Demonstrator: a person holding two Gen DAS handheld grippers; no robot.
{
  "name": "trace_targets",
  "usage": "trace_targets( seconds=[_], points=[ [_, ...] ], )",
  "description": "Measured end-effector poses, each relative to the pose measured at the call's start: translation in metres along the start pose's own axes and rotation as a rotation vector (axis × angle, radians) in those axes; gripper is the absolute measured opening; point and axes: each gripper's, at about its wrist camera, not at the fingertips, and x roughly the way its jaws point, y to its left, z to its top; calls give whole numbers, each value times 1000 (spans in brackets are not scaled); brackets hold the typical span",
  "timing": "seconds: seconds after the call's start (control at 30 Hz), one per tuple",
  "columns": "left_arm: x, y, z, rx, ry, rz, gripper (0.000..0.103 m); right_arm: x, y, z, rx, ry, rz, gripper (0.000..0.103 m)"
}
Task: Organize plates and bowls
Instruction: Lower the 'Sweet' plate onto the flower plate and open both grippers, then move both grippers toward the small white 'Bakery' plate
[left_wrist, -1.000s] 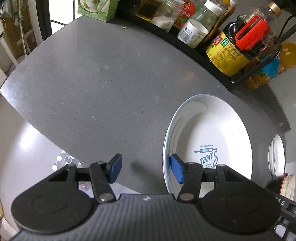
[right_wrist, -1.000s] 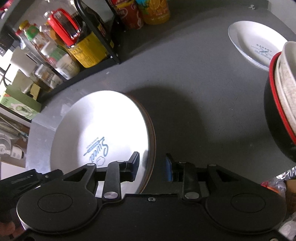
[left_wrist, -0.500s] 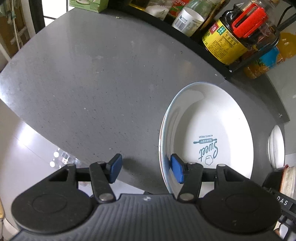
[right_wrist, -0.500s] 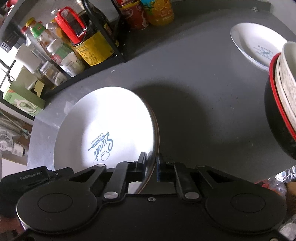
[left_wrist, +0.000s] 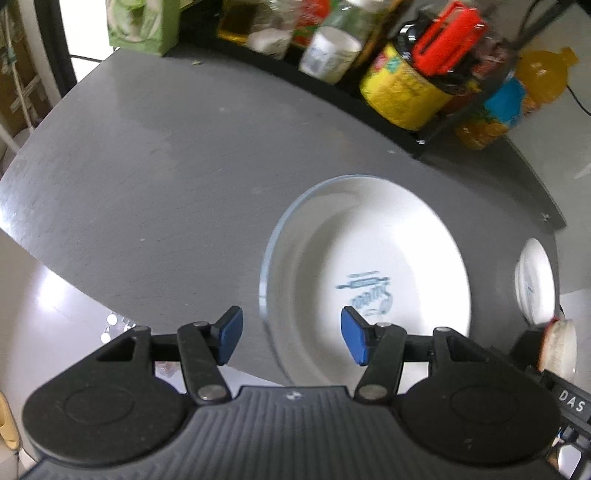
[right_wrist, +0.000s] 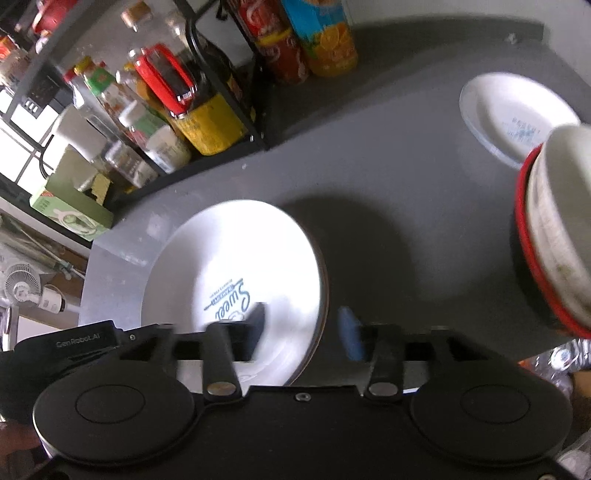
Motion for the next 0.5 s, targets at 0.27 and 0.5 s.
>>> trace_targets(
  seconds=[0.27, 0.5],
  points=[
    [-23, -42, 0, 32, -28, -13, 80, -33, -15, 19, -56, -33, 8, 78],
    [-22, -87, -2, 76, -30, 7, 89, -53, -34, 37, -84, -53, 40, 90]
  ],
)
